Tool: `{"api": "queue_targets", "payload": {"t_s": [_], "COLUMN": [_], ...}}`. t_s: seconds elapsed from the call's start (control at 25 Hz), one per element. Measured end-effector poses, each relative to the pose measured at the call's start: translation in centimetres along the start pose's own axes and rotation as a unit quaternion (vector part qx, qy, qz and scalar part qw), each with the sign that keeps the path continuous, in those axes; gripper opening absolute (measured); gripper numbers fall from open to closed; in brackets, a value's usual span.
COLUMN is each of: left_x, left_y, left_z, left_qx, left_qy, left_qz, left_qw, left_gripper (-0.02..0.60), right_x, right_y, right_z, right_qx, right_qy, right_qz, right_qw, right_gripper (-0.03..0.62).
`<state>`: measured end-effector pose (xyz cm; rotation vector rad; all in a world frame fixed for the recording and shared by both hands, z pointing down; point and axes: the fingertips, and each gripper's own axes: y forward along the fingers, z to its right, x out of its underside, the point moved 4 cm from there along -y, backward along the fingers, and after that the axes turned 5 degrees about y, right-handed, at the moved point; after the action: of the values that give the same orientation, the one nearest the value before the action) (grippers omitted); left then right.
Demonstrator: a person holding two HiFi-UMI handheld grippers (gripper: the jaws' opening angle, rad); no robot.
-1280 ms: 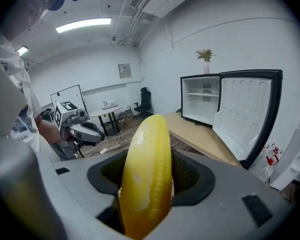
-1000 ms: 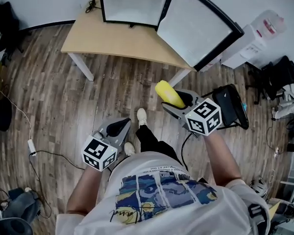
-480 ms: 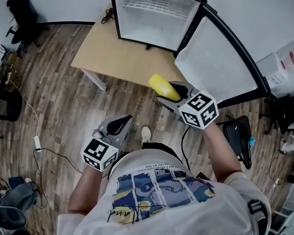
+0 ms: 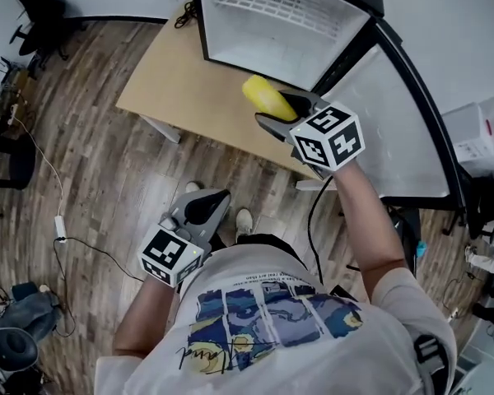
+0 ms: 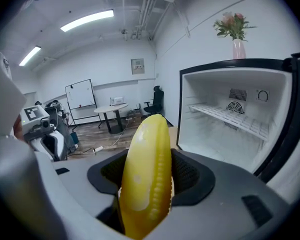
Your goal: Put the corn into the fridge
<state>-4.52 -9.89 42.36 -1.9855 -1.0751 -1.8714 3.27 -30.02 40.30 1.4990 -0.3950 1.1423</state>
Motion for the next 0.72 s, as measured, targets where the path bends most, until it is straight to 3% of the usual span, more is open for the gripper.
{"api": "queue_targets", "payload": {"t_s": [0.4, 0.72], "left_x": [-2.6, -5.6], "left_y": [0.1, 0.2], "left_z": [-9.5, -17.5], "left_qx": [0.036, 0.073], "left_qy": [0.033, 0.066], "left_qz": [0.022, 0.035], "left_qw": [0.9986, 0.9945], "left_gripper": [0.009, 0.009], "right_x": [-8.6, -13.6], "right_y": [6.8, 11.2], "right_z": [6.8, 12.6], "right_qx": [0.085, 0.165], "right_qy": [-0.001, 0.012], "right_qz": [-0.001, -0.01], "right_qw": [0.996, 0.986], "right_gripper": [0.25, 0.25]}}
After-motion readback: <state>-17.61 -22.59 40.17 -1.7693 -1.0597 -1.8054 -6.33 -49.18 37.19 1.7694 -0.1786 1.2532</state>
